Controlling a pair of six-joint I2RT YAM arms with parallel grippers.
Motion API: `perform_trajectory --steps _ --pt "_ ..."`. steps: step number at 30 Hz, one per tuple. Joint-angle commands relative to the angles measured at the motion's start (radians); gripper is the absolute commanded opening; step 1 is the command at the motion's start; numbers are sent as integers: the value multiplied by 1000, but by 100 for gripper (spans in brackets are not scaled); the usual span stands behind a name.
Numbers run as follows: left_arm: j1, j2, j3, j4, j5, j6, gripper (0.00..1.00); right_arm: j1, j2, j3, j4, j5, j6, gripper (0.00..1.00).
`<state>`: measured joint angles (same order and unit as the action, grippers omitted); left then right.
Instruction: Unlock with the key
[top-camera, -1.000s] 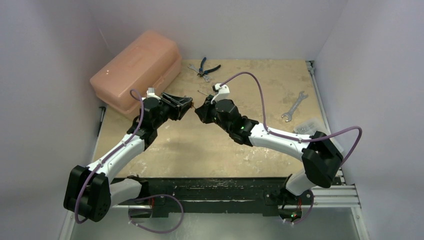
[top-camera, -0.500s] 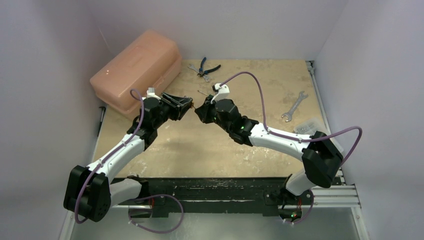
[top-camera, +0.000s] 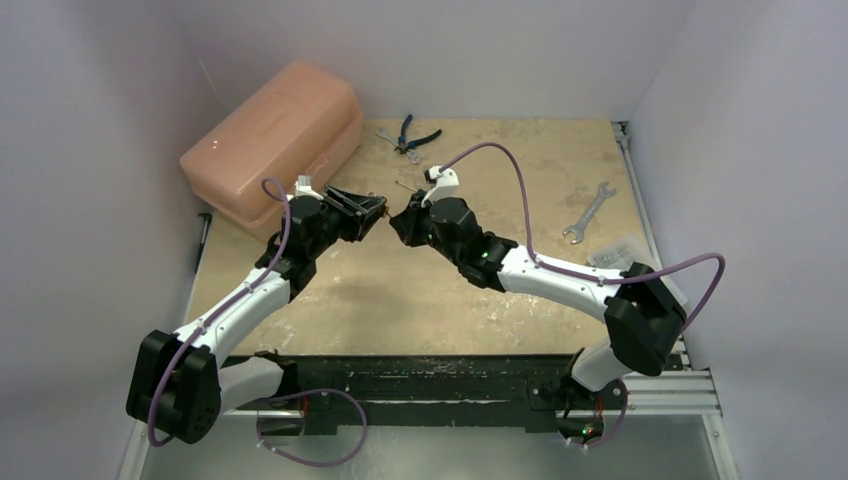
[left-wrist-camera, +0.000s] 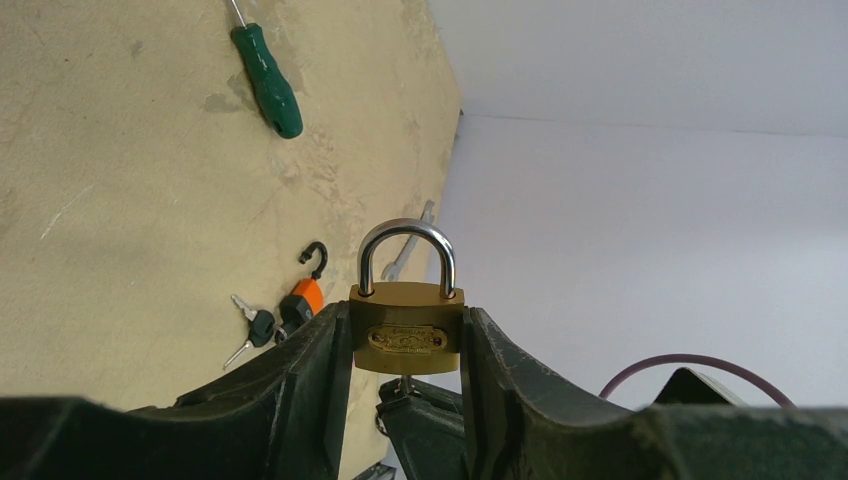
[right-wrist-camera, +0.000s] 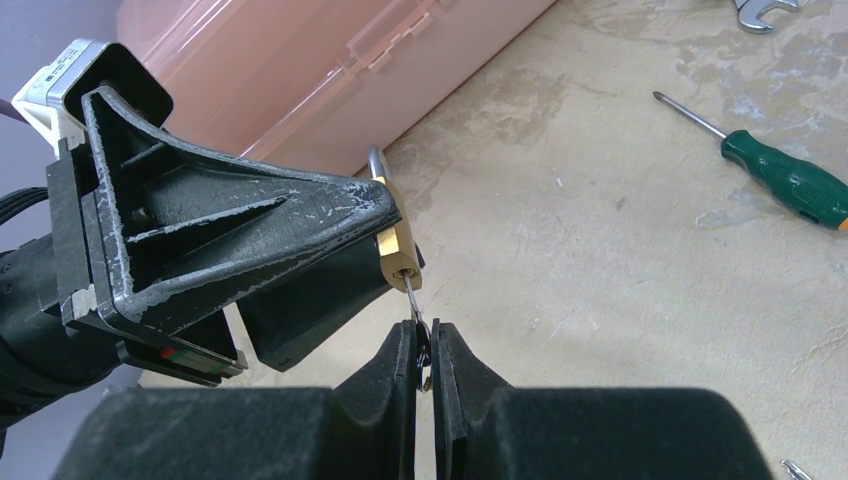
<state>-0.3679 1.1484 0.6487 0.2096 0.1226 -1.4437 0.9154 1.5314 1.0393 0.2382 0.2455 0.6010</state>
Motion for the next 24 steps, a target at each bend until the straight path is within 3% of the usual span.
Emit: perform_trajectory --steps 1,24 --pt "-11 -4 41 35 8 27 0 -5 -25 53 34 16 -17 0" --pt "-11 -10 31 75 42 11 0 -41 -11 70 27 -11 -29 0"
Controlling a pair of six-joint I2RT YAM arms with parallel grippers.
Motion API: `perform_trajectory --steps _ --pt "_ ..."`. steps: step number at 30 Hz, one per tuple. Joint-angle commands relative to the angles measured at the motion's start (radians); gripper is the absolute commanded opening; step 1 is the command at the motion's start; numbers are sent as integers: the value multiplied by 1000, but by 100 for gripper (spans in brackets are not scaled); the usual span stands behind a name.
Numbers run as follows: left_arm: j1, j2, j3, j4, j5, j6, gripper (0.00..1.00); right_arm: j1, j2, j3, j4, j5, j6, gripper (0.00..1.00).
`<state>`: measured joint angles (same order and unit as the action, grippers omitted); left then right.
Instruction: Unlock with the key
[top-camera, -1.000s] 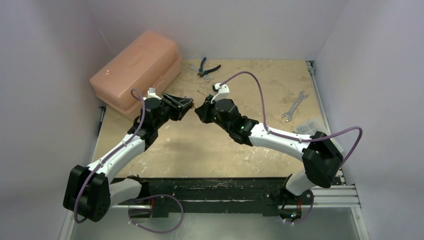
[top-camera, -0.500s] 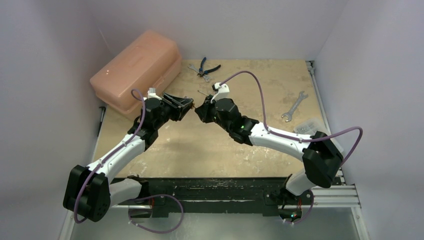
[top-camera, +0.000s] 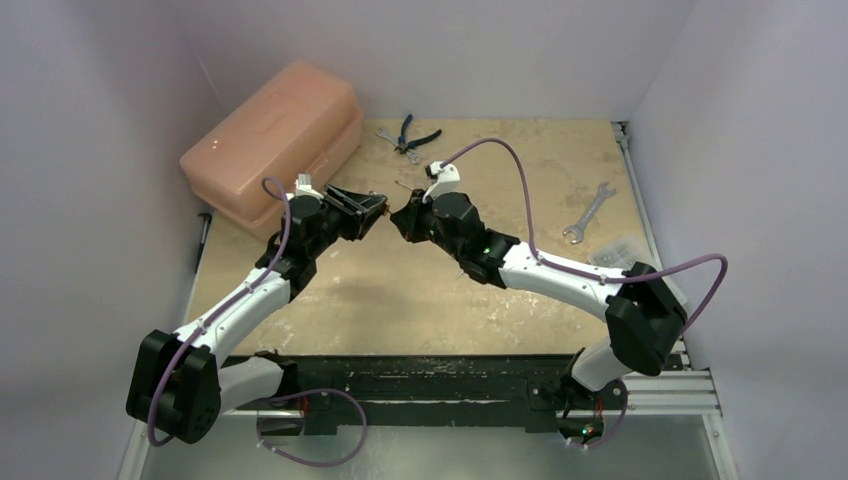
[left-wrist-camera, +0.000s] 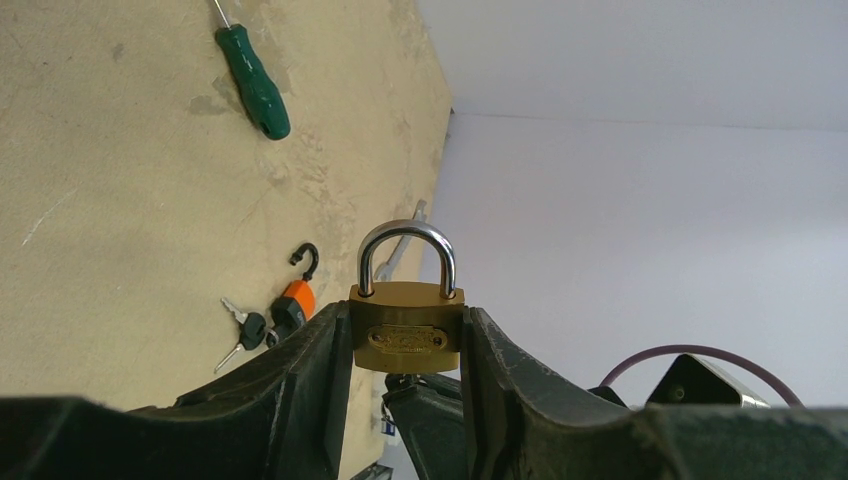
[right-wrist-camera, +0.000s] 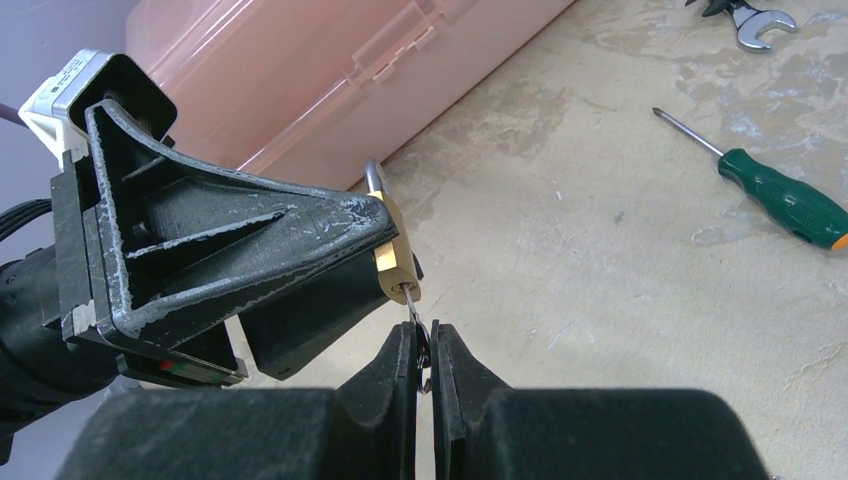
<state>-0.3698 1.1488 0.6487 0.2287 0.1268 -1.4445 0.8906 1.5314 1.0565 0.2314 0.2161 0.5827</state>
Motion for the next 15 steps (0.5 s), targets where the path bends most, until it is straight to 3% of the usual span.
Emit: perform_trajectory --steps 1,15 --pt "-9 -10 31 55 37 13 0 -16 -11 53 34 18 -11 0" --pt "-9 -12 36 24 27 -11 0 -16 18 71 63 -43 -5 0"
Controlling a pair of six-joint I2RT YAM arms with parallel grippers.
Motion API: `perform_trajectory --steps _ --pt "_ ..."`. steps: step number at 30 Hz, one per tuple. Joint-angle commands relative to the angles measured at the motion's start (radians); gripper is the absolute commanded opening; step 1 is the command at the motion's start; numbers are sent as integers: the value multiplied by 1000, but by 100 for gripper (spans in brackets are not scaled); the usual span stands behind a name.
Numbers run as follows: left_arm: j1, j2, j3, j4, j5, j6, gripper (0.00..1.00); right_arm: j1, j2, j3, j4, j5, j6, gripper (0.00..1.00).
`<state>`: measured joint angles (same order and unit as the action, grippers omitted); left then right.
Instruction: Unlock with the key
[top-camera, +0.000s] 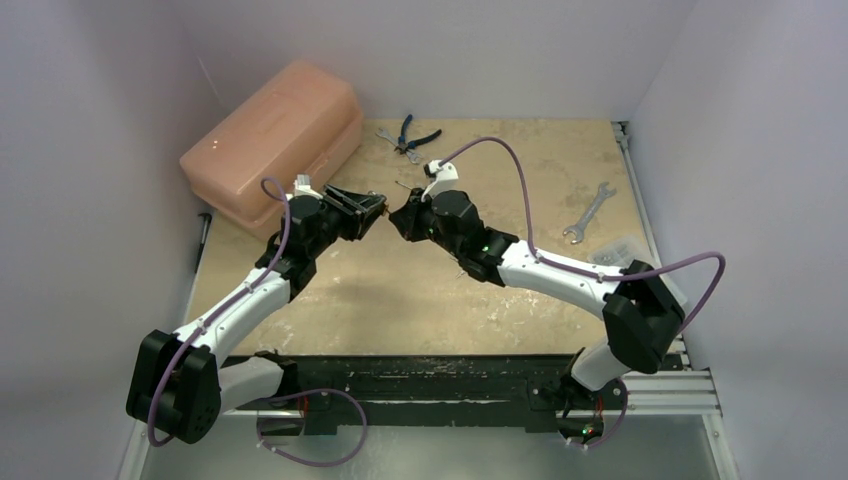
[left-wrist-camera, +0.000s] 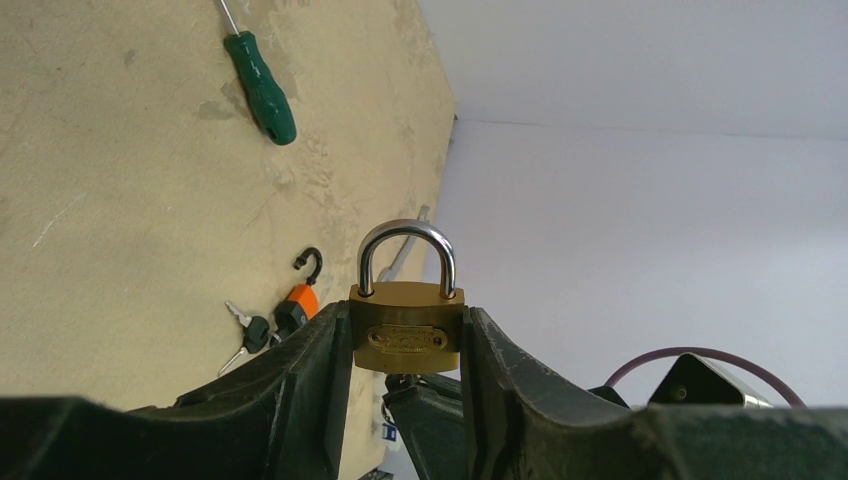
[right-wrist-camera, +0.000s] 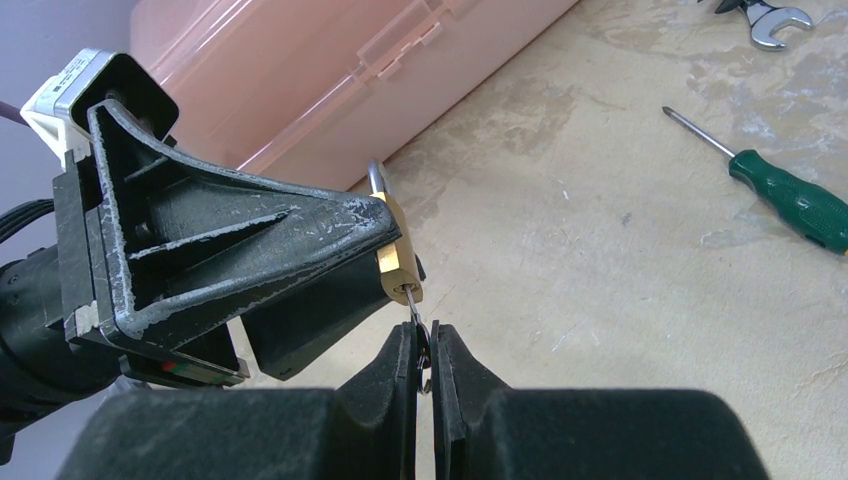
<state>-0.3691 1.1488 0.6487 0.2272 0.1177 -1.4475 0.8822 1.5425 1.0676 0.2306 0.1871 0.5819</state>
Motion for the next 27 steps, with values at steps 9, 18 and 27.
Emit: perform_trajectory --steps 9,18,27 --pt "-10 -33 19 44 20 -19 0 -8 34 82 78 -43 13 0" --pt "-10 -35 19 49 26 -21 0 -8 30 83 85 -49 4 0" --pt "-10 -41 10 77 35 -22 0 -8 32 85 123 -97 -28 0"
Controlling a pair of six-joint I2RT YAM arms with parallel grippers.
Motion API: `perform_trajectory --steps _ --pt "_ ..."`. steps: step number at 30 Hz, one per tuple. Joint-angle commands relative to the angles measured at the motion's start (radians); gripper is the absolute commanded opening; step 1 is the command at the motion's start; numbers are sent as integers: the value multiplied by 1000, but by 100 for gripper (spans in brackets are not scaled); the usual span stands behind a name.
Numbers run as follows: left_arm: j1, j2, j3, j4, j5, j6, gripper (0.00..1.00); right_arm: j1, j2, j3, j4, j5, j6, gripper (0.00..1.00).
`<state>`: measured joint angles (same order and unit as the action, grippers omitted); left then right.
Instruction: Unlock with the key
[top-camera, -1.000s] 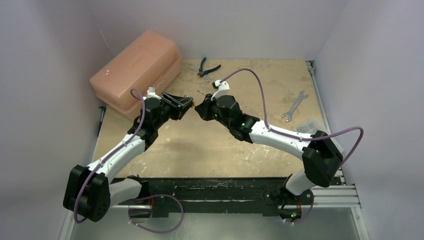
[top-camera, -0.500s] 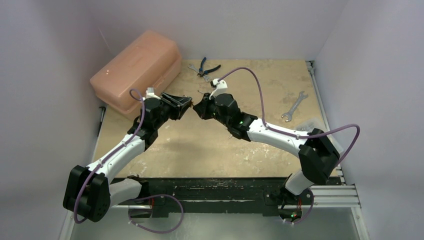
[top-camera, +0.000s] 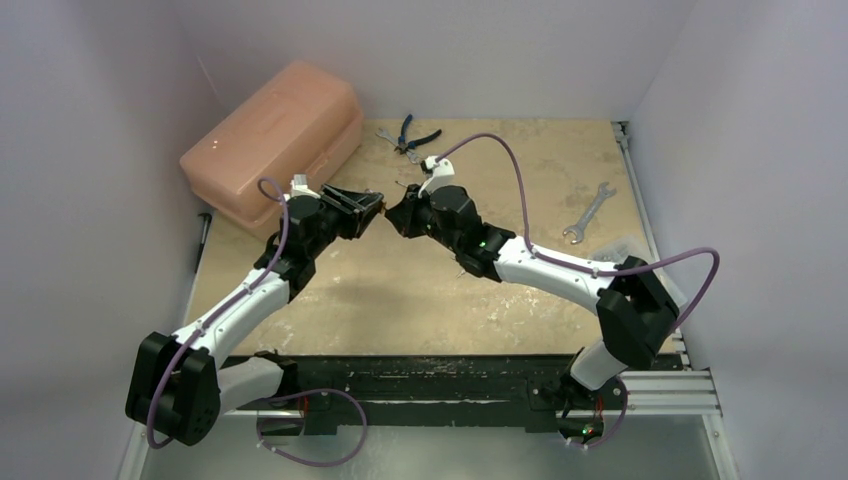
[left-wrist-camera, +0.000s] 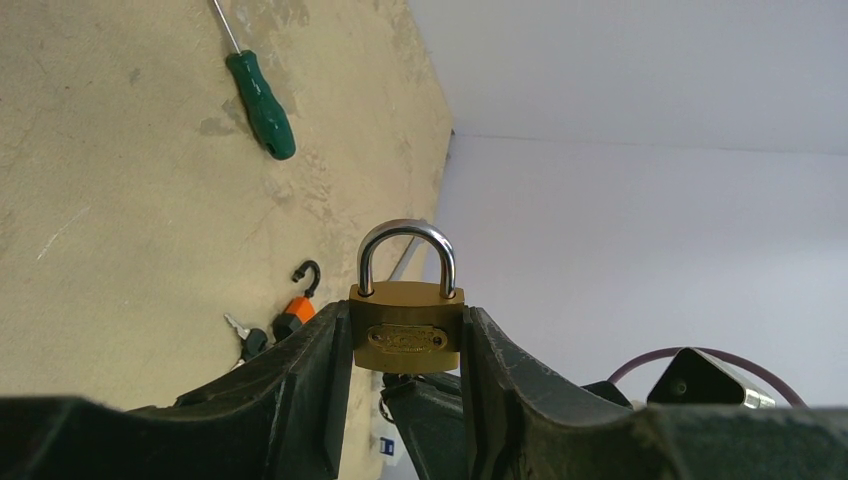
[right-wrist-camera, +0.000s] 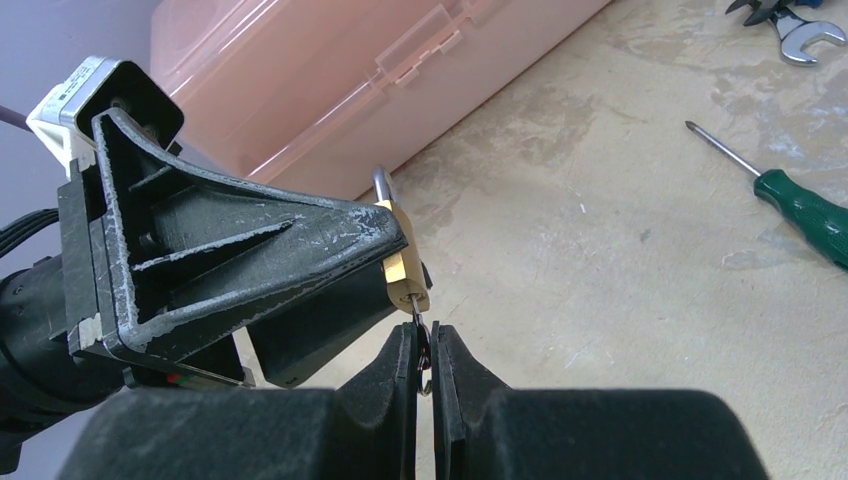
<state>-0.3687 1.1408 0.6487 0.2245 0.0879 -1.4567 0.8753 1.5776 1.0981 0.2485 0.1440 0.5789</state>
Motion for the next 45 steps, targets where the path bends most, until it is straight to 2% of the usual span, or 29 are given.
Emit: perform_trajectory --steps 1,16,21,28,29,30,34,36,45 --pt "-10 -33 9 83 68 -13 0 -1 -1 59 108 -64 -30 0" --pt "-17 -39 6 107 78 2 0 -3 69 188 11 -142 -68 0" --pt "-21 -36 12 95 72 17 0 -21 85 249 -37 -225 -69 0" --pt "-21 -45 12 83 51 16 0 -29 72 261 -88 -235 -117 0" --pt "-21 -47 12 80 47 17 0 -31 71 262 -97 -244 -123 2" --pt "-21 -47 12 76 40 17 0 -31 71 262 -107 -254 -130 9" --pt "-21 -58 11 61 15 18 0 -33 46 255 -139 -262 -157 47" --pt "-21 -61 9 58 8 20 0 -33 27 243 -154 -258 -169 57" --pt "-19 -62 11 54 1 20 0 -33 -58 177 -186 -211 -175 56"
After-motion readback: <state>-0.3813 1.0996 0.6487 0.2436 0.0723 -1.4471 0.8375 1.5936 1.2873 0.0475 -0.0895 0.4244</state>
